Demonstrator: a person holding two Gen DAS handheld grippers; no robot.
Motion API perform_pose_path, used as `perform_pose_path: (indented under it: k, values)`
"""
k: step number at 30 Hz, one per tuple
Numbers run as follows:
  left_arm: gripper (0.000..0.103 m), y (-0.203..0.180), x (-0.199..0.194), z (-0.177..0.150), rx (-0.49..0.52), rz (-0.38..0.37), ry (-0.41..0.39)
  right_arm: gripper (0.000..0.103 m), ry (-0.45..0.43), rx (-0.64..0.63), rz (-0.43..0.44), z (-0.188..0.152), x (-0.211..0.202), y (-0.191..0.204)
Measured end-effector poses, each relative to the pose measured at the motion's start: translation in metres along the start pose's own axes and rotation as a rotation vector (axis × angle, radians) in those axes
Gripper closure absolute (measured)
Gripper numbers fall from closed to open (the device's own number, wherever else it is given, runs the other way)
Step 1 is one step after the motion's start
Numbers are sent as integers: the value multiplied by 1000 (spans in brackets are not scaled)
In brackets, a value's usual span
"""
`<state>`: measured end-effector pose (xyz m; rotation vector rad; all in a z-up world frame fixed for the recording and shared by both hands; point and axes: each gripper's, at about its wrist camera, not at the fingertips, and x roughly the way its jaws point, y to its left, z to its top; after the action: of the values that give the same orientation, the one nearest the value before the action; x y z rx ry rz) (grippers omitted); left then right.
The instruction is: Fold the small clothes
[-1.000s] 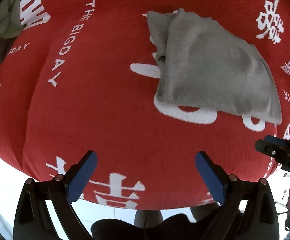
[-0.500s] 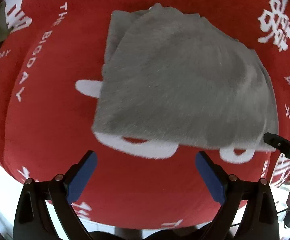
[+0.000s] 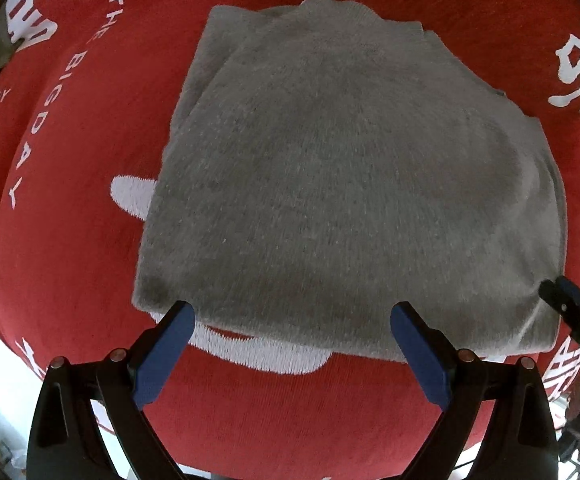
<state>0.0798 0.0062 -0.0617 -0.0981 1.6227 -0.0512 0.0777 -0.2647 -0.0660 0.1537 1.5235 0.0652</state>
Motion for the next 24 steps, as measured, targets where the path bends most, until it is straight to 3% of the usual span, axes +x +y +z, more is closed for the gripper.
perform_pose_path:
  k: [2, 7, 10, 19, 22, 24]
  values:
    - [4, -4, 2, 3, 2, 5, 3, 23, -10, 6, 0, -3, -6, 5]
    - [4, -5, 5, 4, 1, -2, 10, 22, -13, 161, 272, -15, -21, 7]
    - [4, -2, 5, 2, 3, -4, 10, 22, 20, 191, 381, -26, -17, 20]
    - [4, 16, 4, -6, -18, -13, 1, 22, 111, 205, 562, -53, 7, 70]
    - [4, 31, -3, -8, -58, -73, -29, 22, 125, 272, 618, -66, 21, 71]
    - [4, 49, -7, -9, -112, -171, -45, 22, 126, 326, 659, -68, 31, 72]
